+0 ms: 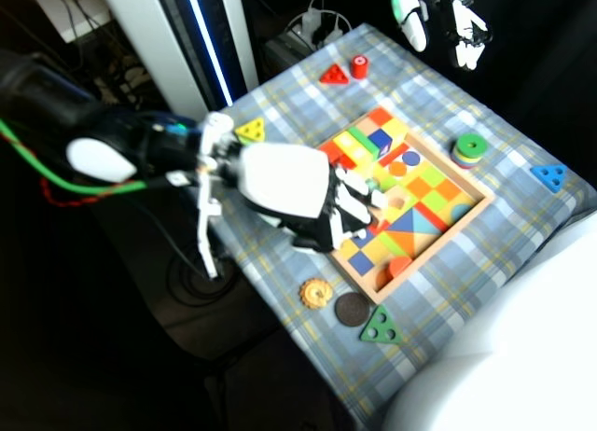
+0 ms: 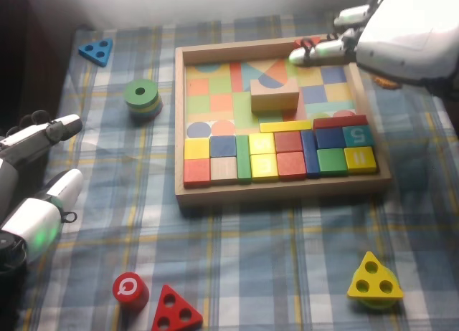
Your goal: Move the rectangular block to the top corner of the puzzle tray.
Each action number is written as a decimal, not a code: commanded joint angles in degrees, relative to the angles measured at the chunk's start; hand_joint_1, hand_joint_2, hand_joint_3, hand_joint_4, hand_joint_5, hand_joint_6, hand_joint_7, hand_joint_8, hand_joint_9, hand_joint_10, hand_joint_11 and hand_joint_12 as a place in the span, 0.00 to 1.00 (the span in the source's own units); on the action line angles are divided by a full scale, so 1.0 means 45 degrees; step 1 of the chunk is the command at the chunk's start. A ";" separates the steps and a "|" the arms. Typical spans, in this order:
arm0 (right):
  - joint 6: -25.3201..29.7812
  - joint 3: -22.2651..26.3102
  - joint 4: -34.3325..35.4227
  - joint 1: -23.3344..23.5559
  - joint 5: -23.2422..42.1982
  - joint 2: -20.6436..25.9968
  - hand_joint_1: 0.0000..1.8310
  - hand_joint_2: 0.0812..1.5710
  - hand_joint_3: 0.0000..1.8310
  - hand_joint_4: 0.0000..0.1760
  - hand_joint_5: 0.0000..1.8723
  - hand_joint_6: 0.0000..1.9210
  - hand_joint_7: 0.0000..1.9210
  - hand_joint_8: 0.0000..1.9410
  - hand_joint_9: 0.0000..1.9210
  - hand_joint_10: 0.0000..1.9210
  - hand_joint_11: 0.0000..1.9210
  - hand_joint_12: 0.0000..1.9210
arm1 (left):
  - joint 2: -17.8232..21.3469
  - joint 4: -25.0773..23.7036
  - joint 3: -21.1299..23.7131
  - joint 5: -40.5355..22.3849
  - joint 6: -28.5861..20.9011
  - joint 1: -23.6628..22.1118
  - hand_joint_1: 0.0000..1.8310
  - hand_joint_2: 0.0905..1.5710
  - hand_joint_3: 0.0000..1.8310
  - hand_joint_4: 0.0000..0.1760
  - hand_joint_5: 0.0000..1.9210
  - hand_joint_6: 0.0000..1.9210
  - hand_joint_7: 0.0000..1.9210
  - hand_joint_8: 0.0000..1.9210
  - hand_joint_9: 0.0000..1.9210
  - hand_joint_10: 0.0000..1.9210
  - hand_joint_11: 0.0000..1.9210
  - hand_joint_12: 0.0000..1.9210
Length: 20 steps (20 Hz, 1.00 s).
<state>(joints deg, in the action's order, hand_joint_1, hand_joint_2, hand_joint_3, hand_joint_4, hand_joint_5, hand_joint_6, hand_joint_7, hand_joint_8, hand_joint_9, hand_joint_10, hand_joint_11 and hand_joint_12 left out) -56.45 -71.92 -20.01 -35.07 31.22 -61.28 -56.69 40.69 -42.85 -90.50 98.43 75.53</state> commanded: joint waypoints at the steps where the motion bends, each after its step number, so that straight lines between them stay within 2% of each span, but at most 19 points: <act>1: -0.0116 0.0092 0.0231 0.0253 0.1573 0.0035 0.93 0.71 0.00 0.20 0.23 0.00 0.48 1.00 0.61 1.00 0.60 1.00 | 0.0002 -0.0506 -0.0008 -0.1458 -0.0131 -0.0004 0.39 0.88 0.00 0.00 0.28 0.00 0.26 0.00 0.24 0.00 0.00 0.61; 2: -0.0116 0.0151 0.0223 0.0273 0.1573 0.0039 0.94 0.71 0.00 0.18 0.23 0.00 0.51 1.00 0.65 1.00 0.66 1.00 | 0.0002 -0.0506 -0.0010 -0.1459 -0.0131 -0.0004 0.39 0.88 0.00 0.00 0.29 0.00 0.26 0.00 0.25 0.01 0.00 0.62; 3: -0.0116 0.0174 0.0148 0.0273 0.1573 0.0039 0.94 0.71 0.00 0.18 0.23 0.00 0.51 1.00 0.65 1.00 0.66 1.00 | -0.0004 -0.0503 -0.0013 -0.1455 -0.0131 -0.0004 0.39 0.88 0.00 0.00 0.29 0.00 0.26 0.00 0.25 0.01 0.00 0.62; 4: -0.0116 0.0197 -0.0035 0.0273 0.1568 -0.0046 0.94 0.70 0.00 0.15 0.24 0.00 0.59 1.00 0.72 1.00 0.75 1.00 | -0.0007 -0.0503 -0.0014 -0.1451 -0.0131 -0.0004 0.37 0.89 0.00 0.03 0.28 0.00 0.26 0.00 0.24 0.00 0.00 0.63; 7: -0.0116 0.0171 -0.0562 0.0273 0.1367 -0.0433 0.92 0.72 0.00 0.19 0.25 0.00 0.61 1.00 0.74 1.00 0.77 1.00 | -0.0001 -0.0504 -0.0013 -0.1450 -0.0132 -0.0004 0.38 0.89 0.00 0.00 0.28 0.00 0.26 0.00 0.25 0.00 0.00 0.62; 8: -0.0116 0.0119 -0.0729 0.0273 0.1246 -0.0580 0.90 0.73 0.00 0.46 0.25 0.00 0.60 1.00 0.72 1.00 0.76 1.00 | 0.0001 -0.0504 -0.0014 -0.1450 -0.0133 -0.0004 0.35 0.89 0.00 0.03 0.28 0.00 0.26 0.00 0.25 0.00 0.00 0.63; 10: -0.0116 0.0030 -0.1049 0.0273 0.0986 -0.0800 0.90 0.74 0.01 0.45 0.24 0.00 0.58 1.00 0.71 1.00 0.75 1.00 | 0.0001 -0.0511 -0.0015 -0.1439 -0.0135 -0.0004 0.36 0.89 0.00 0.01 0.28 0.00 0.27 0.00 0.25 0.00 0.00 0.64; 11: -0.0116 -0.0010 -0.1242 0.0273 0.0837 -0.0908 0.93 0.72 0.00 0.01 0.25 0.00 0.55 1.00 0.70 1.00 0.74 1.00 | 0.0001 -0.0511 -0.0015 -0.1437 -0.0136 -0.0004 0.36 0.89 0.00 0.02 0.29 0.00 0.28 0.00 0.27 0.01 0.00 0.67; 12: -0.0118 -0.0040 -0.1469 0.0273 0.0676 -0.0980 0.92 0.73 0.00 0.09 0.24 0.00 0.49 1.00 0.69 1.00 0.74 1.00 | 0.0001 -0.0511 -0.0015 -0.1427 -0.0136 -0.0004 0.36 0.89 0.00 0.00 0.29 0.00 0.28 0.00 0.27 0.01 0.00 0.67; 13: -0.0118 -0.0062 -0.1669 0.0282 0.0537 -0.1037 0.92 0.73 0.00 0.09 0.24 0.00 0.49 1.00 0.69 1.00 0.74 1.00 | 0.0003 -0.0512 -0.0017 -0.1421 -0.0136 -0.0004 0.36 0.89 0.00 0.00 0.29 0.00 0.28 0.00 0.27 0.01 0.00 0.67; 14: -0.0119 -0.0091 -0.1792 0.0298 0.0421 -0.1074 0.77 0.78 0.03 0.13 0.23 0.00 0.36 0.89 0.67 1.00 0.73 1.00 | 0.0006 -0.0515 -0.0017 -0.1417 -0.0136 -0.0004 0.37 0.89 0.00 0.02 0.29 0.00 0.28 0.00 0.27 0.01 0.00 0.66; 15: -0.0119 -0.0134 -0.1895 0.0304 0.0286 -0.1107 0.74 0.78 0.03 0.28 0.21 0.00 0.35 0.82 0.65 1.00 0.71 1.00 | 0.0006 -0.0516 -0.0018 -0.1417 -0.0136 -0.0004 0.38 0.89 0.00 0.00 0.29 0.00 0.27 0.00 0.27 0.00 0.00 0.66; 16: -0.0119 -0.0193 -0.1988 0.0305 0.0157 -0.1157 0.74 0.77 0.02 0.29 0.22 0.01 0.37 0.76 0.64 1.00 0.71 1.00 | 0.0006 -0.0516 -0.0018 -0.1416 -0.0138 -0.0004 0.38 0.89 0.00 0.00 0.28 0.00 0.27 0.00 0.27 0.00 0.00 0.65; 17: -0.0119 -0.0305 -0.2132 0.0305 -0.0046 -0.1249 0.74 0.76 0.01 0.00 0.21 0.00 0.39 0.72 0.64 1.00 0.66 1.00 | 0.0003 -0.0518 -0.0018 -0.1395 -0.0138 -0.0004 0.36 0.89 0.00 0.02 0.28 0.00 0.27 0.00 0.26 0.00 0.00 0.64; 18: -0.0120 -0.0365 -0.2187 0.0305 -0.0149 -0.1294 0.74 0.75 0.00 0.03 0.20 0.00 0.41 0.68 0.63 1.00 0.65 1.00 | 0.0003 -0.0521 -0.0018 -0.1390 -0.0138 -0.0004 0.37 0.89 0.00 0.00 0.28 0.00 0.27 0.00 0.27 0.00 0.00 0.64; 19: -0.0124 -0.0440 -0.2210 0.0305 -0.0228 -0.1342 0.89 0.72 0.00 0.00 0.22 0.00 0.44 0.94 0.61 1.00 0.66 1.00 | 0.0003 -0.0521 -0.0018 -0.1388 -0.0138 -0.0004 0.36 0.89 0.00 0.00 0.28 0.00 0.27 0.00 0.27 0.00 0.00 0.64; 20: -0.0124 -0.0528 -0.2209 0.0305 -0.0278 -0.1391 0.92 0.72 0.00 0.00 0.22 0.00 0.46 0.99 0.60 1.00 0.67 1.00 | 0.0005 -0.0524 -0.0021 -0.1389 -0.0138 -0.0004 0.36 0.89 0.00 0.00 0.28 0.00 0.27 0.00 0.26 0.00 0.00 0.63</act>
<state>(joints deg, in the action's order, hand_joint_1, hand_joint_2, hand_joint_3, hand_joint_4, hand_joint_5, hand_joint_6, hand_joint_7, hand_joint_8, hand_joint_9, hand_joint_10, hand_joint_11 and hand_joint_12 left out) -56.49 -73.97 -30.72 -34.52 25.41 -67.51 -56.69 40.77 -42.78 -90.45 98.26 75.90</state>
